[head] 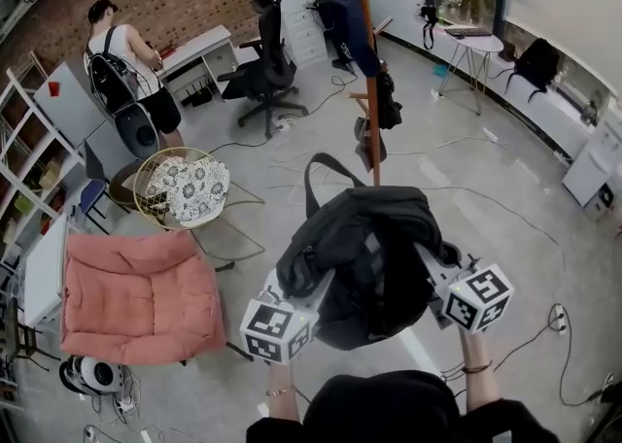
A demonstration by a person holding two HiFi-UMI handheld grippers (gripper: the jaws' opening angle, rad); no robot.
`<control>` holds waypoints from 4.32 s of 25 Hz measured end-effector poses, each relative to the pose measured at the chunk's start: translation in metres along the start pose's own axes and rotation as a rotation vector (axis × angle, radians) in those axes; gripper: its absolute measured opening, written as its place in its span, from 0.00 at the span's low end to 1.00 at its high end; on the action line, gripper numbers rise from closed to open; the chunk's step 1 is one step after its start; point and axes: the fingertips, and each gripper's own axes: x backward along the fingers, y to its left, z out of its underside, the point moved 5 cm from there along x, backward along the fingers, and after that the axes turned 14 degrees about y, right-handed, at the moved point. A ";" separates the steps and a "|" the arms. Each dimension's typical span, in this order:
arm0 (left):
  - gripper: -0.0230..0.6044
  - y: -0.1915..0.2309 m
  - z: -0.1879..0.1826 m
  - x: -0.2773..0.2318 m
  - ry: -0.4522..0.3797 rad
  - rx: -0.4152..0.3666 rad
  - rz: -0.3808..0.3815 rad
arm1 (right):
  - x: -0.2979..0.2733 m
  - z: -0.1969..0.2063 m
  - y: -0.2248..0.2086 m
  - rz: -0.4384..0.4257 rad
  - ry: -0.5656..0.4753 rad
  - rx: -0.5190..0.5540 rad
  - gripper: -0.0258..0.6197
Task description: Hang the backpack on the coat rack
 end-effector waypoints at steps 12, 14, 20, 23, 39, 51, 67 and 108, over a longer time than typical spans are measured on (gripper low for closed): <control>0.33 0.104 -0.024 -0.049 -0.008 -0.044 0.041 | -0.096 -0.031 -0.015 0.078 -0.028 -0.030 0.09; 0.33 0.114 -0.026 -0.055 -0.014 -0.040 0.047 | -0.106 -0.034 -0.018 0.088 -0.026 -0.029 0.09; 0.33 0.136 -0.028 -0.080 -0.006 -0.025 0.074 | -0.131 -0.037 -0.030 0.127 -0.008 -0.046 0.09; 0.33 0.151 -0.029 -0.096 0.009 -0.020 0.093 | -0.149 -0.038 -0.039 0.141 0.005 -0.058 0.09; 0.33 0.260 -0.070 -0.221 0.090 -0.063 0.206 | -0.269 -0.057 -0.122 0.209 0.045 -0.153 0.09; 0.33 0.306 -0.099 -0.292 0.118 -0.136 0.333 | -0.310 -0.067 -0.160 0.309 0.038 -0.222 0.09; 0.33 0.329 -0.112 -0.377 0.204 -0.252 0.568 | -0.333 -0.045 -0.183 0.522 0.019 -0.358 0.09; 0.36 0.327 -0.030 -0.507 0.397 -0.302 0.758 | -0.378 0.070 -0.222 0.761 0.058 -0.586 0.09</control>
